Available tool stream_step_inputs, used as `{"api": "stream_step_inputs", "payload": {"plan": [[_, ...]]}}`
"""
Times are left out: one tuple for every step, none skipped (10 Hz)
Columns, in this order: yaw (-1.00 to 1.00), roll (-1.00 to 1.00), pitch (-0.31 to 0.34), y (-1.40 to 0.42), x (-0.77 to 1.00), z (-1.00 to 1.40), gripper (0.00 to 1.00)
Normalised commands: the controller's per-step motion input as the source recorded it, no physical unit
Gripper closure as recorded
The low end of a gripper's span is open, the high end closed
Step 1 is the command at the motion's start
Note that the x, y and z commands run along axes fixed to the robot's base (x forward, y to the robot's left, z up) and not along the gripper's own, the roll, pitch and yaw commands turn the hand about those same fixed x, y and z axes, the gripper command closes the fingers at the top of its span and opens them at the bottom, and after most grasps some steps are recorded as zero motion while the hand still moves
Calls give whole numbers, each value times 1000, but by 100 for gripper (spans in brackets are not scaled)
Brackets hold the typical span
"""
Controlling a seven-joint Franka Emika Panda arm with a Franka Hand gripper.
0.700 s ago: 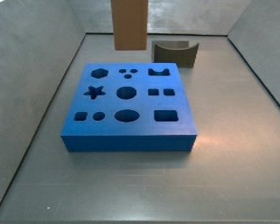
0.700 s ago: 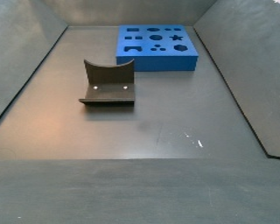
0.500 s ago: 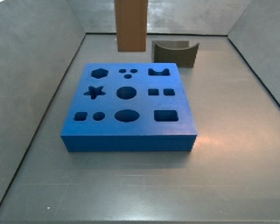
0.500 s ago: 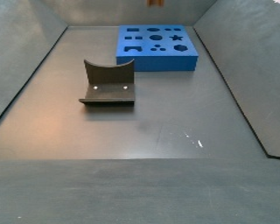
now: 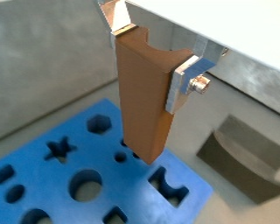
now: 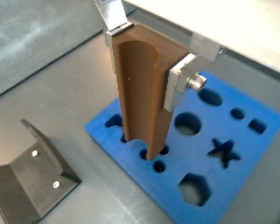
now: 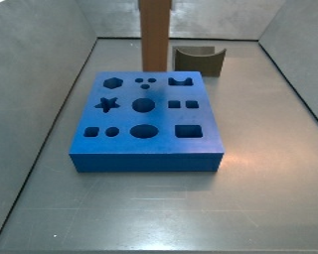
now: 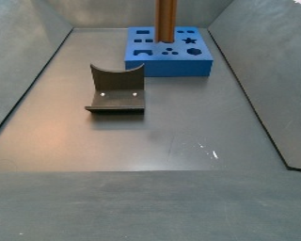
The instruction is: Insert the arch object.
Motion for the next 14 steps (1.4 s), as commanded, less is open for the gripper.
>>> {"api": "stream_step_inputs", "payload": {"plan": [[-349,-23,-6,49,771,-297,100],[-306,-41,0,0,857,-254,100],[-206,0,0,34,643,-249,100],[-17,0,0,54,360,-260,100],[0,0,0,34,283,-317,100],[20,-56,-24,43,357,-391,100],[66,-104,-36,46,586,-434,100],[91,-126,-47,20,640,-446,100],[114,-150,-67,0,451,-434,100],[189,-176,-70,0,186,-397,100],[197,-194,-61,0,94,-354,100],[234,-156,-69,0,0,-334,100],[257,-70,-87,0,-166,-291,100],[223,0,-79,31,-383,-214,100]]}}
